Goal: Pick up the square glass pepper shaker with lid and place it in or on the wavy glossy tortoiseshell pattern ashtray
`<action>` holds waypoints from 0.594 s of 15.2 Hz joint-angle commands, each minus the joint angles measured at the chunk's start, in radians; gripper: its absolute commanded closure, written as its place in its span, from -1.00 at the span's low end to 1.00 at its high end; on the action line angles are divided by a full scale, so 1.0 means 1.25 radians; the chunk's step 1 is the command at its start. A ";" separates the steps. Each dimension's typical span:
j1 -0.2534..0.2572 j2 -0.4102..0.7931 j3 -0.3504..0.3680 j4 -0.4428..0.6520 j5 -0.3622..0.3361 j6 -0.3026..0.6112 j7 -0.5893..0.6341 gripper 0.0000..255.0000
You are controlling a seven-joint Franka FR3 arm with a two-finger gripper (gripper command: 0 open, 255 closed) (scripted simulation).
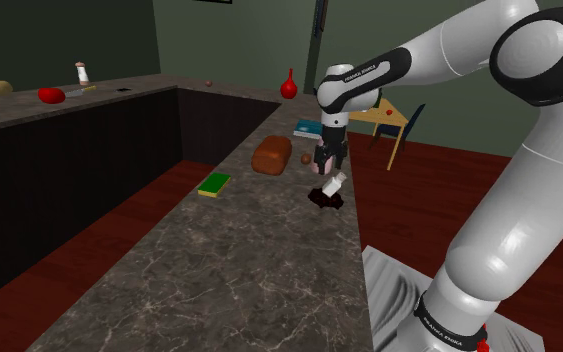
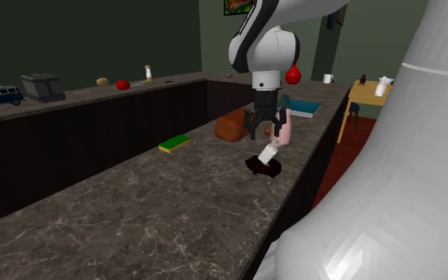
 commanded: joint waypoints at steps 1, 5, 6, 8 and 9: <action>0.000 0.000 0.000 0.000 0.000 0.000 0.000 -1.00; 0.002 -0.015 0.003 0.087 -0.001 -0.102 0.001 -1.00; 0.002 -0.015 0.003 0.087 -0.001 -0.102 0.001 -1.00; 0.002 -0.015 0.003 0.087 -0.001 -0.102 0.001 -1.00; 0.002 -0.015 0.003 0.087 -0.001 -0.102 0.001 -1.00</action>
